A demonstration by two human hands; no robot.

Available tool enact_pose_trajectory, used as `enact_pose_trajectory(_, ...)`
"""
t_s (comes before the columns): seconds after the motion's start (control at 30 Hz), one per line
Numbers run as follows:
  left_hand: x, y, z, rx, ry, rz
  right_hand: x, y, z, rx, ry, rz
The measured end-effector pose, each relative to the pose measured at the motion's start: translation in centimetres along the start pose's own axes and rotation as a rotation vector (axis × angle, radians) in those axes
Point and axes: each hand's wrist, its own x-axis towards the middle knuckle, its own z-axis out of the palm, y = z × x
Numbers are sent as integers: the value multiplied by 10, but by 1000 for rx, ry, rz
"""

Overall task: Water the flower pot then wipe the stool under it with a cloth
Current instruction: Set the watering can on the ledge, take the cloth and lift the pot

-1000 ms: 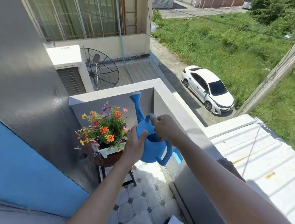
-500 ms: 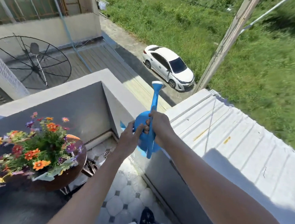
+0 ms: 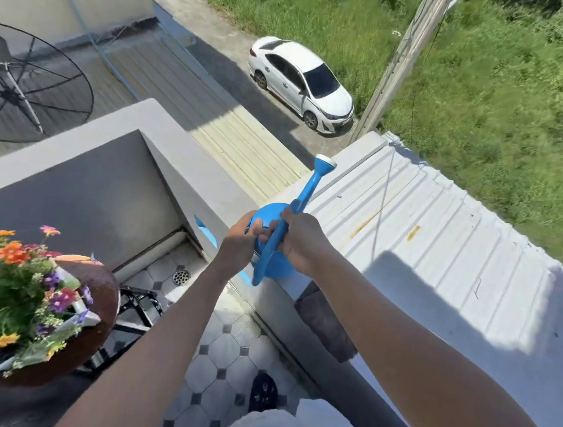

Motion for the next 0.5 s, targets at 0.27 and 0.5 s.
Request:
enact_pose_trajectory(0.27, 8, -16, -4, 7, -7, -9, 22, 20, -5, -73, -2, -15)
enact_pose_trajectory(0.5, 9, -12, -6, 76, 15, -14, 29, 22, -14, -353, 40, -108)
